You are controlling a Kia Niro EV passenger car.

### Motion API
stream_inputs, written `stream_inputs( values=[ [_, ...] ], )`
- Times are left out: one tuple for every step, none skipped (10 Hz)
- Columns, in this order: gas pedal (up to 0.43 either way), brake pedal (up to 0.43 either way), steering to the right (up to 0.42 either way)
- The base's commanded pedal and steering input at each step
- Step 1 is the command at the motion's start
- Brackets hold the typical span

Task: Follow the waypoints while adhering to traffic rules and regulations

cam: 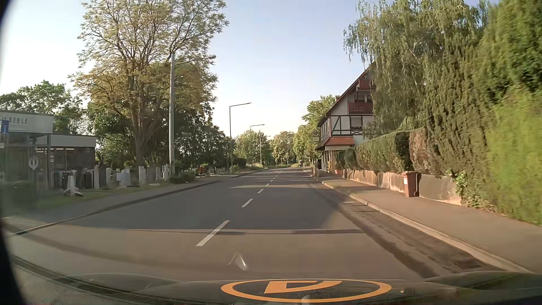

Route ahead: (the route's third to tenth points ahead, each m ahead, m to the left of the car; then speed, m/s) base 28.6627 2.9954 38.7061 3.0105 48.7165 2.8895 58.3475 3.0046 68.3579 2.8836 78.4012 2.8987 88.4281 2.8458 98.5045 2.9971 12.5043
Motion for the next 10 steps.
stream_inputs(
  values=[
    [0.189, 0.000, -0.005],
    [0.189, 0.000, -0.005],
    [0.169, 0.000, -0.005],
    [0.169, 0.000, -0.005],
    [0.169, 0.000, -0.005],
    [0.169, 0.000, -0.005],
    [0.169, 0.000, -0.005],
    [0.169, 0.000, -0.005],
    [0.169, 0.000, -0.005],
    [0.169, 0.000, -0.005]
  ],
)
